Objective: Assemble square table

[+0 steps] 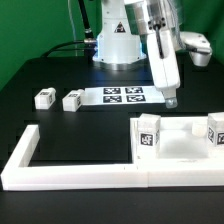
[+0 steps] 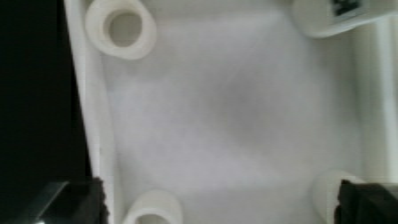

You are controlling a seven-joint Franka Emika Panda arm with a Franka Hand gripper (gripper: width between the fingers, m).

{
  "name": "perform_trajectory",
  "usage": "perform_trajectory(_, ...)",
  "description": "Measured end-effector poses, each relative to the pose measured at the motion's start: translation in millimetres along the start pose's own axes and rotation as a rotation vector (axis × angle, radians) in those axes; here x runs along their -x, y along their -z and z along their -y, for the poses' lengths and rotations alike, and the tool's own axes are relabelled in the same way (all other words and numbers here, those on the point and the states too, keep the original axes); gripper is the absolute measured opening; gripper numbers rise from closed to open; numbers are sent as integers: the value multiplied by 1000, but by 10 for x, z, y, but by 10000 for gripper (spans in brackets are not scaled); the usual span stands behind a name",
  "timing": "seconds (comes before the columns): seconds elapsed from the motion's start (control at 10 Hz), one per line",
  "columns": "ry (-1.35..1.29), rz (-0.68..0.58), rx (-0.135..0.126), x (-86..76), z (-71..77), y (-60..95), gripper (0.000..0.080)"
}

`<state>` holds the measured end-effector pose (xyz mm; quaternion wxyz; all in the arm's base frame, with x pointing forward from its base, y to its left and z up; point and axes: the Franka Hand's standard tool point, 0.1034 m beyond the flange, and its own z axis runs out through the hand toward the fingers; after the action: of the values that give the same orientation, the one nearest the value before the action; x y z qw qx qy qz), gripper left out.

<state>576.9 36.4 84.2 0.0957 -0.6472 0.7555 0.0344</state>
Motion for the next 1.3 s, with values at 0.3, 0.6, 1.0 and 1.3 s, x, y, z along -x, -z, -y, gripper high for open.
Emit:
perform_trajectory(0.3, 11, -35, 66, -53, -319, -395, 648)
perform_trajectory(0.6, 21, -35, 124, -175, -386, -634, 648)
perform_trajectory(1.0, 10, -17, 168, -194, -407, -662, 398)
perform_trajectory(1.3, 15, -15, 178, -188, -438, -668, 83)
